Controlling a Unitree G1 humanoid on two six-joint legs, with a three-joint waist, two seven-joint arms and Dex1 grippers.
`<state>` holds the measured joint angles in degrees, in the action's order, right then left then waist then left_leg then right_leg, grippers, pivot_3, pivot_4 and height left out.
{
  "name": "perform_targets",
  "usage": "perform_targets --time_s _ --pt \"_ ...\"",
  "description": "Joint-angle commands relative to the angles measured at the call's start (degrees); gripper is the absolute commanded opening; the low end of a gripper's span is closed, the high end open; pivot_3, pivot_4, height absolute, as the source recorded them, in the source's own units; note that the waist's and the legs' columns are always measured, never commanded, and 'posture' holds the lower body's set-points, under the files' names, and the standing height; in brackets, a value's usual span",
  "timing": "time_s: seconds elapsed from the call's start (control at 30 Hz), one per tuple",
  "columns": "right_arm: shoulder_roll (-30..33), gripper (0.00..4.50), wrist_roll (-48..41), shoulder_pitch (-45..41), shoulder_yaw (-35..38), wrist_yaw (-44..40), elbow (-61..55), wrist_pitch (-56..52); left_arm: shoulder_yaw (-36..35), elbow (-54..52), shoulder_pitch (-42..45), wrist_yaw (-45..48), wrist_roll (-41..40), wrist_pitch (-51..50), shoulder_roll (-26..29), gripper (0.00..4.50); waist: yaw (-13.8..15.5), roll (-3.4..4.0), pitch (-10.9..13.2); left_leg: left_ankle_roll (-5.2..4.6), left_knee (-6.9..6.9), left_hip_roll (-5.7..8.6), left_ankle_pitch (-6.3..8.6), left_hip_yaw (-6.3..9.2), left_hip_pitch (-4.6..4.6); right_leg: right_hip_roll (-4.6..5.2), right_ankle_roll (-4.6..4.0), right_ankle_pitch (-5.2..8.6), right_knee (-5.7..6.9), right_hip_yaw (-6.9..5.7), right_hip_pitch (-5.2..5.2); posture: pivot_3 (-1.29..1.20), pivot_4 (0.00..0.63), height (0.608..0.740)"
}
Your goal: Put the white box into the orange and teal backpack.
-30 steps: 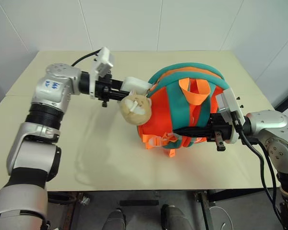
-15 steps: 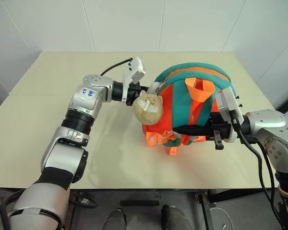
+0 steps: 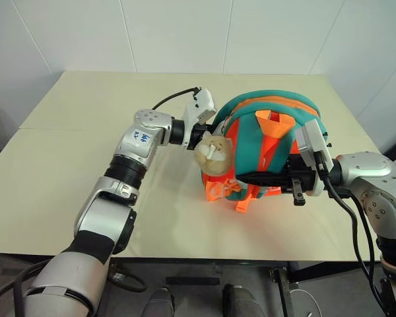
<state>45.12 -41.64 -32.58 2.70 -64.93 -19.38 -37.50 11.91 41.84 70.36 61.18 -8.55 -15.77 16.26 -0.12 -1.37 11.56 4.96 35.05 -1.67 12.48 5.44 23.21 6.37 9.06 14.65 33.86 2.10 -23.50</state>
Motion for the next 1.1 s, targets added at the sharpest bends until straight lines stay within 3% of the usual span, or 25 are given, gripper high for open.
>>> perform_targets --time_s 0.03,0.3,0.77,0.9,1.1 --pt "-0.6 0.00 -0.8 -0.8 0.0 -0.3 -1.9 0.9 1.5 1.8 1.7 0.5 2.5 -4.3 0.0 2.23 0.0 0.00 0.0 0.00 0.00 0.00 0.00 -0.01 0.01 0.00 -0.04 -0.02 -0.03 0.00 0.00 0.00 0.150 0.740" --pt "-0.9 0.00 -0.5 -1.1 0.1 -0.3 -1.5 0.9 -1.5 -3.8 1.6 4.1 1.5 -7.4 5.0 4.49 -0.3 0.02 0.0 -0.02 -0.08 -0.01 0.02 -0.02 0.04 -0.01 0.03 -0.09 -0.06 0.00 -0.07 0.00 0.150 0.740" --pt "-1.5 0.00 0.2 -1.6 -0.5 -0.6 -0.4 1.4 -6.9 -21.2 -4.7 13.2 -4.6 -15.7 21.9 4.49 -1.5 0.12 0.1 -0.03 -0.24 -0.02 0.08 0.00 0.06 -0.02 0.02 -0.06 0.04 0.00 -0.17 0.00 0.150 0.740" --pt "-1.6 0.00 0.2 -1.5 -0.4 -0.4 -0.5 1.4 -11.9 -31.2 -9.9 16.1 -13.0 -23.6 25.3 4.49 -1.6 0.14 0.1 -0.03 -0.33 -0.03 0.09 0.00 0.05 -0.01 0.01 -0.04 0.03 0.01 -0.18 0.00 0.150 0.740" --pt "-1.3 0.00 0.2 -1.1 -0.3 -0.2 -0.5 1.3 -16.7 -42.3 -14.8 11.1 -21.8 -35.1 25.7 4.49 -1.4 0.14 0.1 -0.03 -0.37 -0.03 0.09 0.04 0.05 -0.02 0.02 0.01 0.12 0.02 -0.19 0.00 0.150 0.740"
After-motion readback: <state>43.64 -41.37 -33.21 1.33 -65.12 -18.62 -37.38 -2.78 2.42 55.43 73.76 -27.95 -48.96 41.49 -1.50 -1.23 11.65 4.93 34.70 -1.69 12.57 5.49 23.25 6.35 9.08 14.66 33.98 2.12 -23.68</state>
